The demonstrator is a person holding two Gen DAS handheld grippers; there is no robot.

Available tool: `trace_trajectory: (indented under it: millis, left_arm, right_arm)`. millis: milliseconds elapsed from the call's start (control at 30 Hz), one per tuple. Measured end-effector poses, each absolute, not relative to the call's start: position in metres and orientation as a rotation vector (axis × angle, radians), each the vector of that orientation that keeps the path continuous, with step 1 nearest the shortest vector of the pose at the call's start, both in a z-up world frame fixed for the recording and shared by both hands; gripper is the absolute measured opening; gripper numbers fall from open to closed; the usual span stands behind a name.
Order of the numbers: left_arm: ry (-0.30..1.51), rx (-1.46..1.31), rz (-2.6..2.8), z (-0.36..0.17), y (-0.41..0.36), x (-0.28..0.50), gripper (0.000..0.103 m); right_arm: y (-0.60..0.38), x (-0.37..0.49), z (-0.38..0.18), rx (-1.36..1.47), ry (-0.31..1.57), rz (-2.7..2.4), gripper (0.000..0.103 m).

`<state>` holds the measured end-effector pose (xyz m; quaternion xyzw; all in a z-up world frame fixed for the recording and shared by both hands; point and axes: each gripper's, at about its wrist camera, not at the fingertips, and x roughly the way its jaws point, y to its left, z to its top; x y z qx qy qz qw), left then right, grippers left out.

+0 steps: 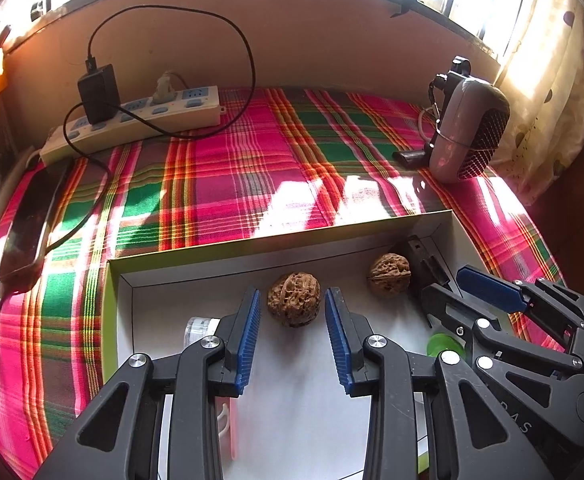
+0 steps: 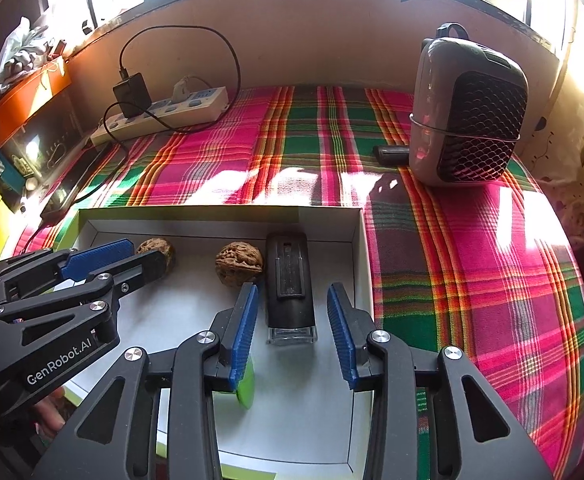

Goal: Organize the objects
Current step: 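Open the left gripper over the tray while the right gripper releases the black device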

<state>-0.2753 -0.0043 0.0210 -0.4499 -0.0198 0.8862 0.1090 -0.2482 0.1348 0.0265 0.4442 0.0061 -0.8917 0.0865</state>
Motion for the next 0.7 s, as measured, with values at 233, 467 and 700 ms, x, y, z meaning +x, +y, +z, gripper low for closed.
trace_trajectory:
  millis: [233, 467, 700]
  left_arm:
    - [-0.036, -1.294, 2.617, 0.032, -0.006, -0.257, 0.032]
    - [-0.032, -1.257, 2.639, 0.041, -0.011, -0.235, 0.032]
    - [-0.088, -1.218, 2.654, 0.050, -0.026, -0.209, 0.032]
  right_arm:
    - [0.134, -0.234, 0.036, 1.281, 0.012, -2.679, 0.041]
    - [0.136, -0.215, 0.049, 1.237, 0.001, -2.707, 0.041]
    - [0.139, -0.193, 0.053, 1.218, -0.025, -2.718, 0.041]
